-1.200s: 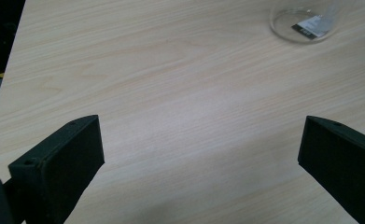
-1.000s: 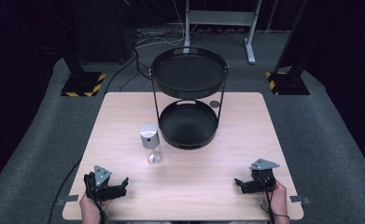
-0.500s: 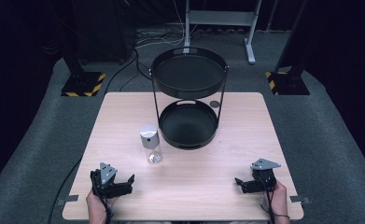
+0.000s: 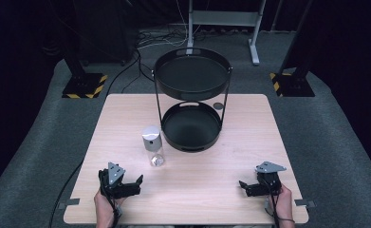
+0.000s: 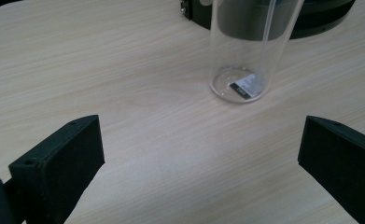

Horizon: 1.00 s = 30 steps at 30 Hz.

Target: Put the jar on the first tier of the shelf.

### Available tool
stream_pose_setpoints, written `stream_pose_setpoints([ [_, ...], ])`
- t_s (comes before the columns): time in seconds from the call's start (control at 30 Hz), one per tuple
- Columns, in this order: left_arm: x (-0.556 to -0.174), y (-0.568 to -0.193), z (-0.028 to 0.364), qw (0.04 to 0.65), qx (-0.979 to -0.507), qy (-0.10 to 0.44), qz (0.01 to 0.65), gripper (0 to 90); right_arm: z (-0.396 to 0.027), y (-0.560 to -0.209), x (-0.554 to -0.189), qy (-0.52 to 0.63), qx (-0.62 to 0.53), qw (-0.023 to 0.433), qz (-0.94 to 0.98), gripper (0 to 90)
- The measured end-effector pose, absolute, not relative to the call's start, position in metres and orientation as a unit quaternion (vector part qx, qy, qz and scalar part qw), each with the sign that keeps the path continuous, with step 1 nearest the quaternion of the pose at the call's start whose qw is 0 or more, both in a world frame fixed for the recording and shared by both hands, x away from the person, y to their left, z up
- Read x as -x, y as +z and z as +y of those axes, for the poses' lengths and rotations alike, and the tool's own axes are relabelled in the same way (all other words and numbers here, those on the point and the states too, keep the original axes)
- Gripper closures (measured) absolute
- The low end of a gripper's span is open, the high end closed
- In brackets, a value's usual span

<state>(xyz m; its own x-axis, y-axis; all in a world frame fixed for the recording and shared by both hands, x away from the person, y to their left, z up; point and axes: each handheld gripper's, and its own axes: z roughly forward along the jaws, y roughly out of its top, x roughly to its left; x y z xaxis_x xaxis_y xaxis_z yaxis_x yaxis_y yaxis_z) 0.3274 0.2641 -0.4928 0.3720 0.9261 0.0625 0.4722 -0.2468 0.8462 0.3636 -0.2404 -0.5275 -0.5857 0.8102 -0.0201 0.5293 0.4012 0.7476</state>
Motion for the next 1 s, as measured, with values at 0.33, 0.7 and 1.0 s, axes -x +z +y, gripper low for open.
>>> stream_pose_setpoints([
  [0.33,-0.333,-0.49,0.25,0.396,-0.733,0.296,0.468,0.1,-0.241,-0.527,-0.364,0.361,-0.417,0.198,0.81,1.5],
  [0.7,-0.338,-0.491,0.234,0.41,-0.726,0.302,0.463,0.1,-0.24,-0.528,-0.365,0.356,-0.412,0.19,0.817,1.3],
  [1.0,-0.345,-0.491,0.223,0.412,-0.725,0.308,0.459,0.1,-0.24,-0.528,-0.366,0.35,-0.416,0.19,0.818,1.2],
])
